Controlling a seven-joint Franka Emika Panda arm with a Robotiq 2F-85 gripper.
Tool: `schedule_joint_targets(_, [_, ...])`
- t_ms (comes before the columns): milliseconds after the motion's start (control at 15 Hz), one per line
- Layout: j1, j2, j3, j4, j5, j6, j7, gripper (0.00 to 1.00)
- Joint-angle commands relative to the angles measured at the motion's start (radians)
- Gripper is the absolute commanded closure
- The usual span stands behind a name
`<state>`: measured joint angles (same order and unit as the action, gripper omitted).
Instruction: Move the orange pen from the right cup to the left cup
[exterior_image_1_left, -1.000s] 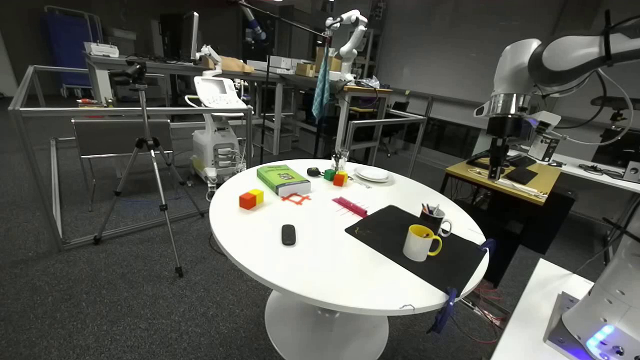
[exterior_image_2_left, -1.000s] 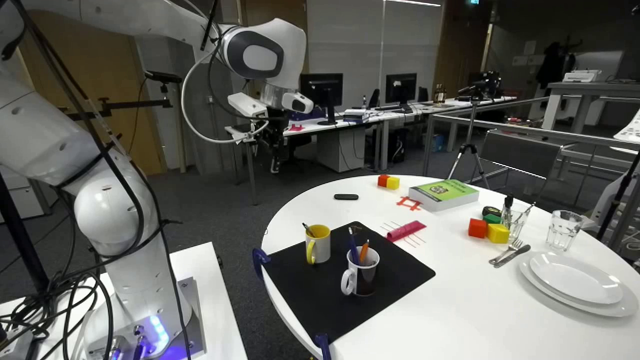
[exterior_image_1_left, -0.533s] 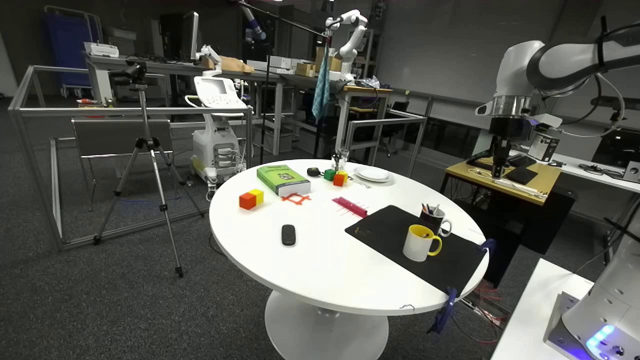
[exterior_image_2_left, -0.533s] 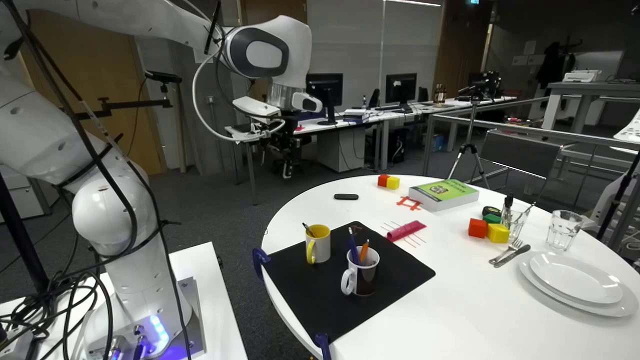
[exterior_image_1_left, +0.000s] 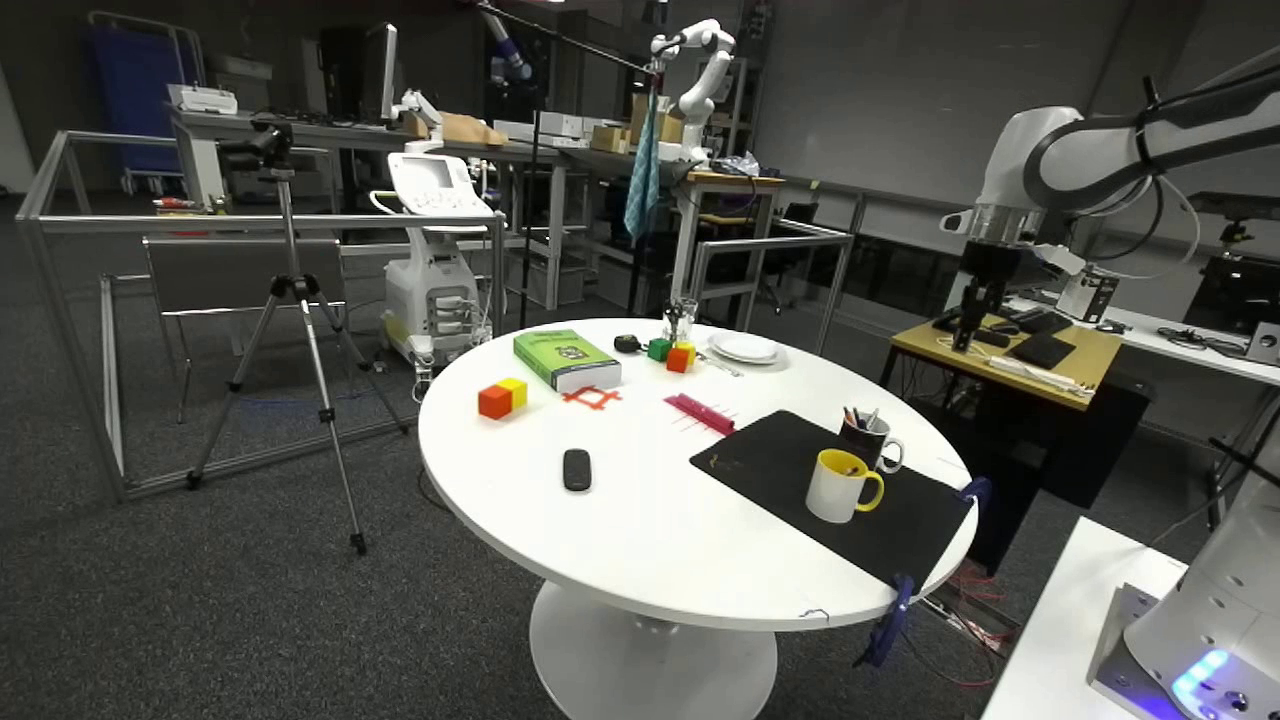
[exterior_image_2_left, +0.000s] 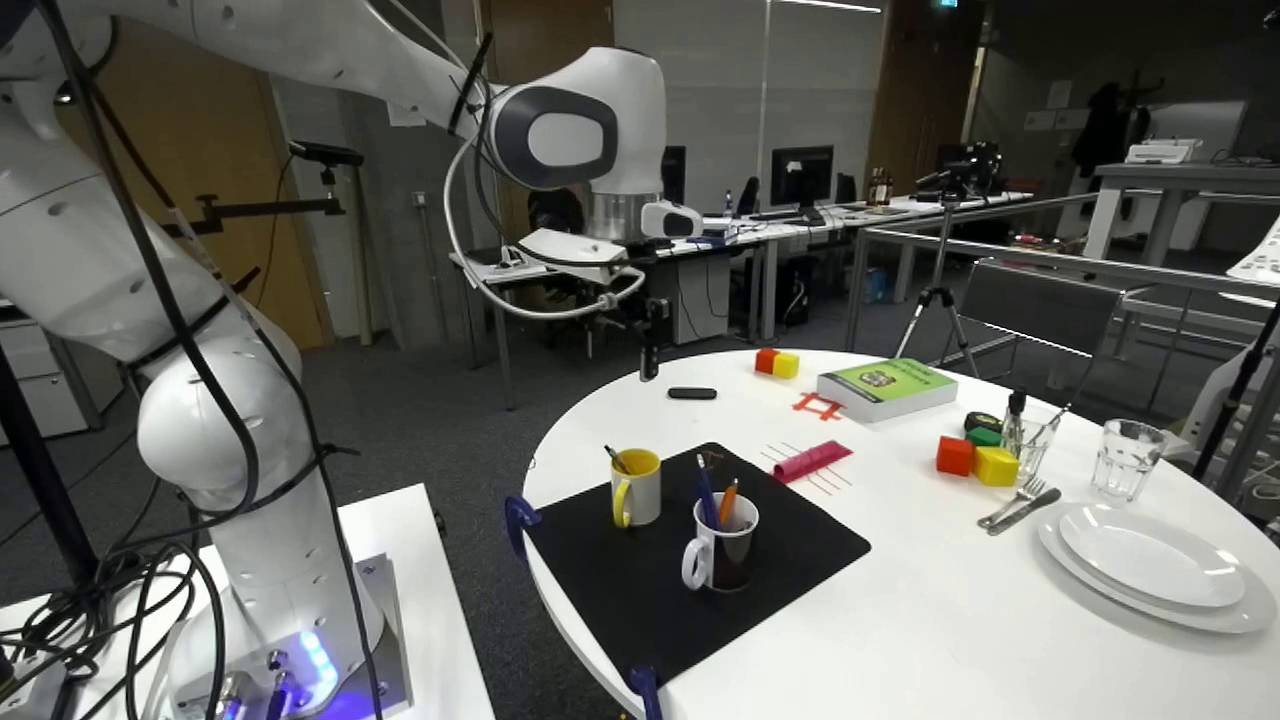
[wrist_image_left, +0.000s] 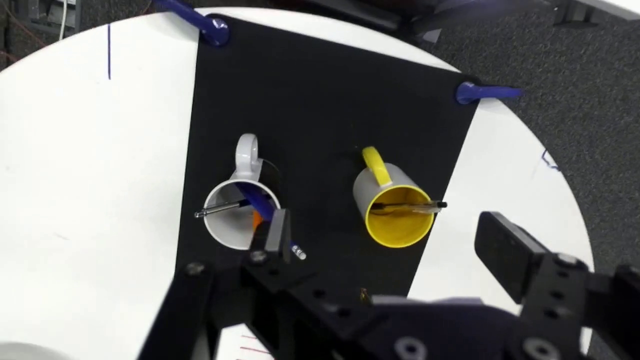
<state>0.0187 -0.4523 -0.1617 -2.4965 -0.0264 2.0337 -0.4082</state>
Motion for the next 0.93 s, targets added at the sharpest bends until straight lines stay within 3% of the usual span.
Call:
schedule_joint_targets(0, [-0.016, 0.072, -0.026, 0.011, -0.013, 0.134, -0.079, 0.00])
schedule_joint_targets(200, [-0.022, 0.144, -0.054, 0.028, 0.012, 0.208, -0.128, 0.00])
schedule_joint_targets(667, [-0.033, 0.149, -0.044, 0.018, 0.017, 0.163, -0.100, 0.00])
schedule_joint_targets(867, [-0.050, 0.149, -0.040, -0.013, -0.023, 0.271, -0.087, 0.00])
